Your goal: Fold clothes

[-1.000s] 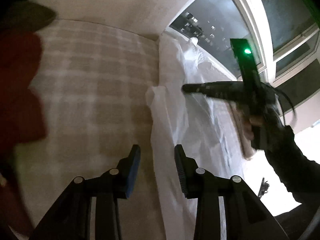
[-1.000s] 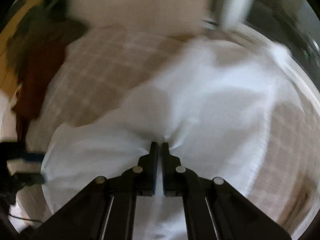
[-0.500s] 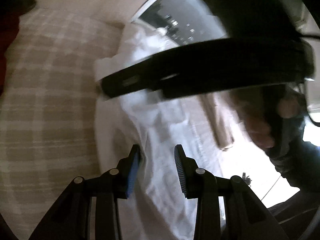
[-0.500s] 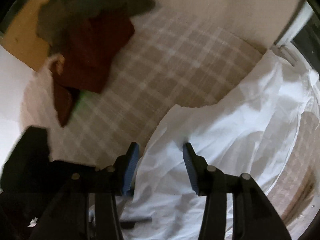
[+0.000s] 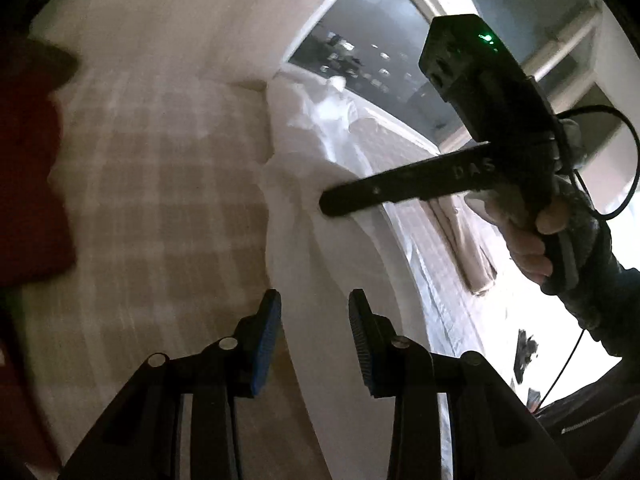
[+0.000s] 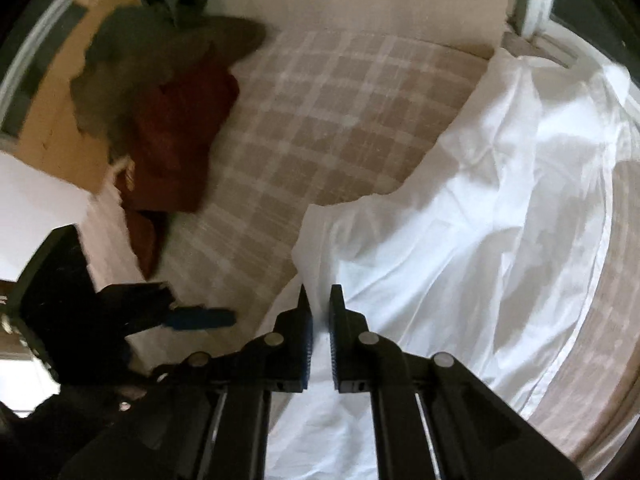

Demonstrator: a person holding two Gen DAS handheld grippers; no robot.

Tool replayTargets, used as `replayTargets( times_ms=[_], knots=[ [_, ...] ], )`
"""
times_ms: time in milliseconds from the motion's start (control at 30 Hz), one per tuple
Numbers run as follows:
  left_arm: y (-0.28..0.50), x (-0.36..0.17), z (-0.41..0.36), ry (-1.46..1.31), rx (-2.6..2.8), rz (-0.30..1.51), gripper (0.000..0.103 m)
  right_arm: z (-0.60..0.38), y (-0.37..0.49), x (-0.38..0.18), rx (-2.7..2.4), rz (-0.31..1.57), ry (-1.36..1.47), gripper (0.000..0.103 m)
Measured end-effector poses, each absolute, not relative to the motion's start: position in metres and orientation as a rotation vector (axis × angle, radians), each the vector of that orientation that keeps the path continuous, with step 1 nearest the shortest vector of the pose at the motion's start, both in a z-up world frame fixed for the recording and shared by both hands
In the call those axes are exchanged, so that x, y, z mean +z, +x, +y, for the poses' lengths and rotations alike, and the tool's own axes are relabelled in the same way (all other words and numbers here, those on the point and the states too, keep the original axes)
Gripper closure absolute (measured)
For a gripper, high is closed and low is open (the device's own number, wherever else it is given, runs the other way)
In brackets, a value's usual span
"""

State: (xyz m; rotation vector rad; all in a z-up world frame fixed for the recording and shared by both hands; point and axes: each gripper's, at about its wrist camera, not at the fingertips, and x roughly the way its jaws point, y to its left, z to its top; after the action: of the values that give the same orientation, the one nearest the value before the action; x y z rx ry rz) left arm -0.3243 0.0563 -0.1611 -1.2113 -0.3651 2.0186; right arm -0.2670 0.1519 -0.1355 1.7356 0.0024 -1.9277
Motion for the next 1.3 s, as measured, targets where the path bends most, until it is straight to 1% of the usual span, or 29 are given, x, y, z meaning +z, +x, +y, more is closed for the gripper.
replayTargets(
  times_ms=[100, 233, 400, 433, 500, 533, 600, 633, 733, 800, 867, 967, 1067, 1167, 1233, 1267, 1300],
  knots=[
    [-0.339, -0.162, 0.074, -1.184, 1.973, -0.299, 0.071, 0.180, -0.267, -0.117, -1.934, -0.039, 1.715, 0.096],
    [-0.355, -0.167, 0.089, -1.136, 1.892, -0.281, 0.071, 0.207, -0.271, -0.097, -1.939, -0.075, 1.694, 0.096],
    [-0.378, -0.175, 0.093, -1.123, 1.882, -0.256, 0.070, 0.223, -0.271, -0.085, -1.949, -0.083, 1.695, 0.096],
    [-0.383, -0.177, 0.094, -1.120, 1.880, -0.251, 0.070, 0.225, -0.270, -0.083, -1.951, -0.078, 1.695, 0.096],
    [-0.392, -0.180, 0.095, -1.115, 1.876, -0.241, 0.065, 0.224, -0.270, -0.083, -1.953, -0.059, 1.697, 0.096],
    [-0.392, -0.181, 0.096, -1.119, 1.903, -0.211, 0.064, 0.223, -0.270, -0.085, -1.951, -0.054, 1.699, 0.096],
    [-0.387, -0.187, 0.096, -1.144, 2.007, -0.096, 0.064, 0.220, -0.270, -0.090, -1.942, -0.048, 1.701, 0.097],
    [-0.386, -0.190, 0.096, -1.154, 2.034, -0.076, 0.065, 0.216, -0.270, -0.093, -1.924, -0.051, 1.702, 0.097],
    [-0.384, -0.192, 0.084, -1.183, 2.055, -0.144, 0.065, 0.207, -0.271, -0.101, -1.860, -0.053, 1.716, 0.096],
    [-0.381, -0.188, 0.076, -1.201, 2.083, -0.098, 0.067, 0.204, -0.271, -0.100, -1.829, -0.076, 1.720, 0.096],
    [-0.377, -0.180, 0.063, -1.214, 2.093, -0.085, 0.067, 0.217, -0.278, -0.088, -1.883, -0.106, 1.666, 0.096],
    [-0.374, -0.156, 0.044, -1.185, 2.089, -0.185, 0.067, 0.244, -0.292, -0.072, -2.002, -0.150, 1.585, 0.096],
    [-0.379, -0.126, 0.065, -1.080, 2.030, -0.253, 0.067, 0.265, -0.314, -0.085, -2.068, -0.200, 1.591, 0.096],
    [-0.387, -0.119, 0.108, -1.027, 1.968, -0.208, 0.064, 0.265, -0.333, -0.110, -2.105, -0.174, 1.612, 0.097],
    [-0.395, -0.133, 0.127, -1.091, 1.952, -0.166, 0.064, 0.258, -0.343, -0.125, -2.114, -0.122, 1.620, 0.097],
    [-0.403, -0.151, 0.136, -1.184, 1.979, -0.106, 0.063, 0.257, -0.347, -0.131, -2.114, -0.104, 1.629, 0.097],
    [-0.408, -0.168, 0.136, -1.273, 2.038, -0.018, 0.069, 0.261, -0.350, -0.135, -2.107, -0.106, 1.643, 0.097]
  ],
)
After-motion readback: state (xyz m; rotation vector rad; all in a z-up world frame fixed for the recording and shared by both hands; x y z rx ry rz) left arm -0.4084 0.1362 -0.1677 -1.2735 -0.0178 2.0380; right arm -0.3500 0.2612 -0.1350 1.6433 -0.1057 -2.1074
